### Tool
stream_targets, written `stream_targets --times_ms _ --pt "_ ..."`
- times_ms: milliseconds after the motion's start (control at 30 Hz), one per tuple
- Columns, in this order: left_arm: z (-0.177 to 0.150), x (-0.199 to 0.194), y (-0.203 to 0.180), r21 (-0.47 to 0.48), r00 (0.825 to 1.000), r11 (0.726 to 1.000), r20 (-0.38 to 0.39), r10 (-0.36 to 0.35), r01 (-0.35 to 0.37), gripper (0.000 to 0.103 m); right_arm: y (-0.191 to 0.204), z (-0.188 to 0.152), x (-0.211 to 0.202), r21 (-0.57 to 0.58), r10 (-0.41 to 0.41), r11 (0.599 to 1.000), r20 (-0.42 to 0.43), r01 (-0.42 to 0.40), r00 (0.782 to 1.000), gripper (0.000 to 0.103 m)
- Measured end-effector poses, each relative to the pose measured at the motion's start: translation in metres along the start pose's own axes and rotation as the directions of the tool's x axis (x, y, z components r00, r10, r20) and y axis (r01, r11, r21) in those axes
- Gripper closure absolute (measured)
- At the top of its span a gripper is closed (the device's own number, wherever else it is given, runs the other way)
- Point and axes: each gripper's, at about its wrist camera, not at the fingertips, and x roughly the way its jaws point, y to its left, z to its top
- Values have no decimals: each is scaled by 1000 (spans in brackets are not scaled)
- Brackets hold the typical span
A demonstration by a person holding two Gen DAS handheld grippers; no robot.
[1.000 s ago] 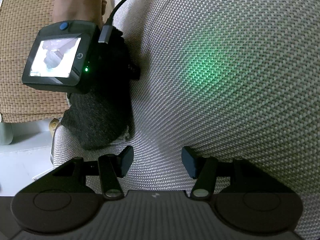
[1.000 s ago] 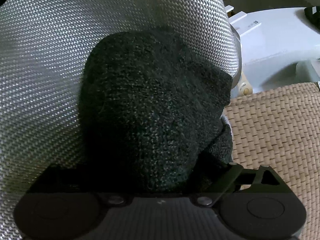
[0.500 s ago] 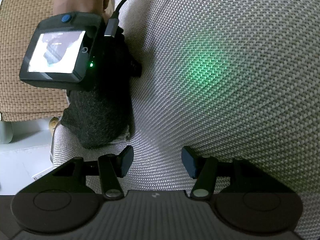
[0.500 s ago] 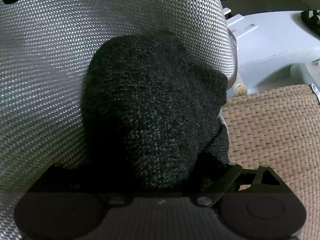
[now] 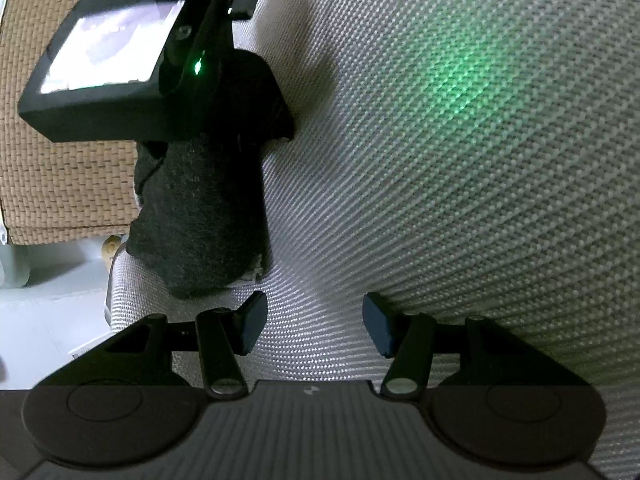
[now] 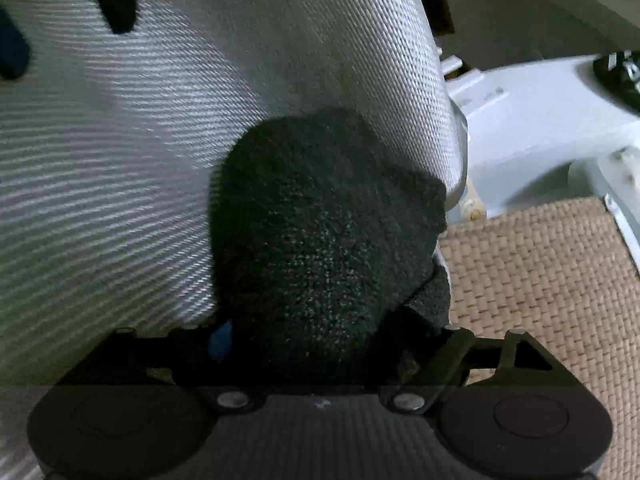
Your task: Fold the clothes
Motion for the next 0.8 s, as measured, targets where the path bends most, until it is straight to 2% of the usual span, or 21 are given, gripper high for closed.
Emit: stream_targets --times_ms 67,100,167,433,600,800 --pt "0 -4 -1 -3 1000 1000 0 -4 4 46 0 1 3 -11 11 1000 23 -11 1000 24" --pt "-3 -7 -1 -5 1000 1000 -1 -7 7 46 3 1 -5 -14 17 1000 29 -17 999 25" --pt "-2 -11 -2 -7 1000 1000 -1 -10 10 46 18 0 -48 -11 30 999 33 -30 999 27" --pt "9 -26 -7 -25 999 999 12 -33 34 46 35 -8 -98 -22 111 994 76 -110 991 31" --pt "17 -36 -13 -30 999 999 19 -43 44 46 50 -19 -128 -69 136 989 100 -130 986 42" --pt "31 -48 -15 -42 998 997 23 -60 61 46 58 -30 -160 -80 158 985 99 -151 982 42"
